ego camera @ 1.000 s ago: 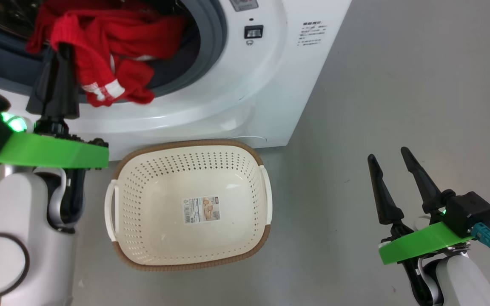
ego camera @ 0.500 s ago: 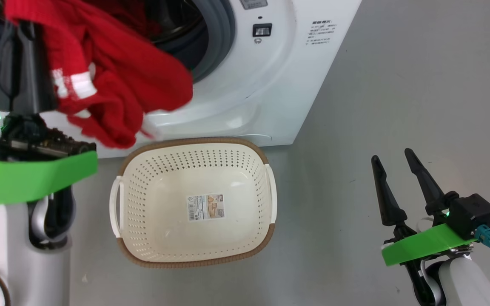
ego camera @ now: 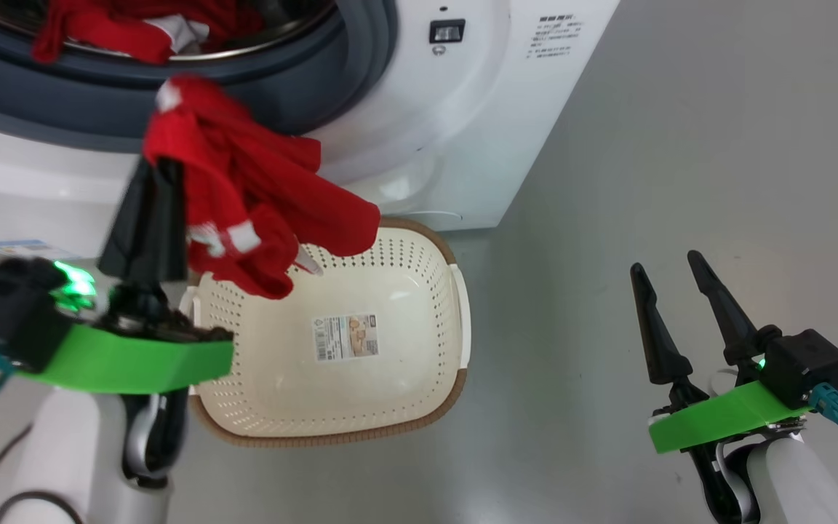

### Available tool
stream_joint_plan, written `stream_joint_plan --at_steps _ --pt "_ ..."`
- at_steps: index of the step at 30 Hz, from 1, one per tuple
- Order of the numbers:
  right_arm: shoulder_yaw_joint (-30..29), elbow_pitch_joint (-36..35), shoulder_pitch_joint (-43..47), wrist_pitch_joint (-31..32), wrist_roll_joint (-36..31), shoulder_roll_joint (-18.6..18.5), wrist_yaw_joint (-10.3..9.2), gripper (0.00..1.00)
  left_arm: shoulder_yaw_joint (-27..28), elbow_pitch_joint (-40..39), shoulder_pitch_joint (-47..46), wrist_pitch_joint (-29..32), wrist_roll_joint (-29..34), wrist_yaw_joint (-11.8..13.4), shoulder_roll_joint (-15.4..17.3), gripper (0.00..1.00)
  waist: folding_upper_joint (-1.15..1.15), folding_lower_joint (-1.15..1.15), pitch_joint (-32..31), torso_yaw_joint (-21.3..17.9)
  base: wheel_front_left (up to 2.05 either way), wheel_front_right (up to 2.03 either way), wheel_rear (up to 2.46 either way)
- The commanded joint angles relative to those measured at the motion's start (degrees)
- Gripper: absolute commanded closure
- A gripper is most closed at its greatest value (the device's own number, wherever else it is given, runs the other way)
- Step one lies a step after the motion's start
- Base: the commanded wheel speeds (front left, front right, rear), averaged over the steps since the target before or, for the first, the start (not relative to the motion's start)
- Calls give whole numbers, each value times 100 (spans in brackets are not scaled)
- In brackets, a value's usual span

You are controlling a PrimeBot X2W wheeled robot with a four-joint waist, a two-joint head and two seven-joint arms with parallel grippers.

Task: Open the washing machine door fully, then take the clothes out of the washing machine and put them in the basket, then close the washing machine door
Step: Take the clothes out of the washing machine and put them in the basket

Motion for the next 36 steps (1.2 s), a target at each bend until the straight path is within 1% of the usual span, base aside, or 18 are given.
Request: stream_joint_plan --at_steps 1,6,10,12,22,29,36 --pt "137 -158 -62 -37 -38 2 28 0 137 -65 102 -23 23 5 173 100 0 0 94 -40 0 0 0" --pt "169 -201 -157 -37 -19 2 28 0 -14 613 224 -23 -41 5 171 100 0 0 335 -111 0 0 0" --pt "195 -224 -232 -37 1 2 28 0 -183 1251 150 -23 -27 5 240 100 0 0 549 -176 0 0 0" --pt "239 -242 -303 -37 27 2 28 0 -290 1752 16 -23 -69 5 301 100 0 0 721 -244 0 0 0" --pt "397 -377 -574 -37 142 2 28 0 -789 3410 -693 -23 -181 5 544 100 0 0 1449 -435 0 0 0" --pt "441 -466 -765 -37 212 2 28 0 -1187 4287 -1237 -23 -322 5 668 100 0 0 1895 -551 0 0 0" --pt "464 -537 -860 -37 243 2 28 0 -1529 4795 -1597 -23 -504 4 753 100 0 0 2189 -624 0 0 0"
